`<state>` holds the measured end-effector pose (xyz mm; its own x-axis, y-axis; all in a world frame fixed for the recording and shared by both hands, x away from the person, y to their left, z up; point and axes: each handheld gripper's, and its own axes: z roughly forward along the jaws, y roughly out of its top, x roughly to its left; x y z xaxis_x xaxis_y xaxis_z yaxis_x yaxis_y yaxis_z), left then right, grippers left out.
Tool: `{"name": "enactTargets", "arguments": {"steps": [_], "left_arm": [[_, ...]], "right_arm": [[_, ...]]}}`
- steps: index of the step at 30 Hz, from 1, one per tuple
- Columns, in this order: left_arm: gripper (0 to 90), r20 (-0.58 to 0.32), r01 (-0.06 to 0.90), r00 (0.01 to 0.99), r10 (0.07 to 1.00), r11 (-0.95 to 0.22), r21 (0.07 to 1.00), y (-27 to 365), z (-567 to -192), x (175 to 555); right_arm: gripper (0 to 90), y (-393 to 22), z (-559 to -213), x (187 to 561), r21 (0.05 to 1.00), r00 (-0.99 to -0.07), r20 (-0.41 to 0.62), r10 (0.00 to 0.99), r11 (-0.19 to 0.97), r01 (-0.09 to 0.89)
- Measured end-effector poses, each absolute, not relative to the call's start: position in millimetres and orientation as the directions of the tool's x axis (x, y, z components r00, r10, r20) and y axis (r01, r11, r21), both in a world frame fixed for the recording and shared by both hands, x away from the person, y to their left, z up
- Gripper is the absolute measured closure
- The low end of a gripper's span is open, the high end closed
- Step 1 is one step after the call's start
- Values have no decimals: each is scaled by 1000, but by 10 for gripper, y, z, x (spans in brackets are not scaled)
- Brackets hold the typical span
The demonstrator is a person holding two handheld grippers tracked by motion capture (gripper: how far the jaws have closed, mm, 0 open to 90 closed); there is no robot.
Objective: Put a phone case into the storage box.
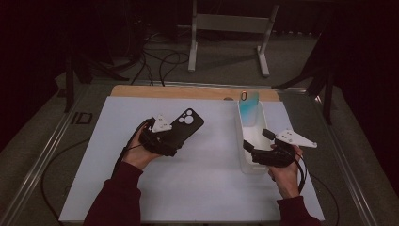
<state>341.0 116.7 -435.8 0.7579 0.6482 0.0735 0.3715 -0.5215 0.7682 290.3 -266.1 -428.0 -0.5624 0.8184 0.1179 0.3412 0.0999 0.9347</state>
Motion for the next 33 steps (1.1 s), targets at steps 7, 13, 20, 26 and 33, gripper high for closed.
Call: {"name": "enactTargets", "arguments": {"steps": [7,13,20,26,33], "left_arm": [[155,76,351,771,632,-522,777,1070,-4300,3416],[155,77,338,779,623,-520,784,1021,-4267,3419],[155,89,316,790,607,-527,789,933,-4239,3425],[155,96,292,801,591,-525,799,864,-4223,3416],[155,114,263,809,577,-527,808,817,-4163,3391]], "right_arm": [[76,-2633,-4238,2924,933,-569,114,814,109,343],[76,-2622,-4218,2938,932,-567,114,816,110,347],[81,-2607,-4203,2971,928,-561,124,818,106,358],[81,-2588,-4183,3001,925,-565,126,815,109,364],[81,-2513,-4141,3019,924,-580,124,805,119,363]]}}
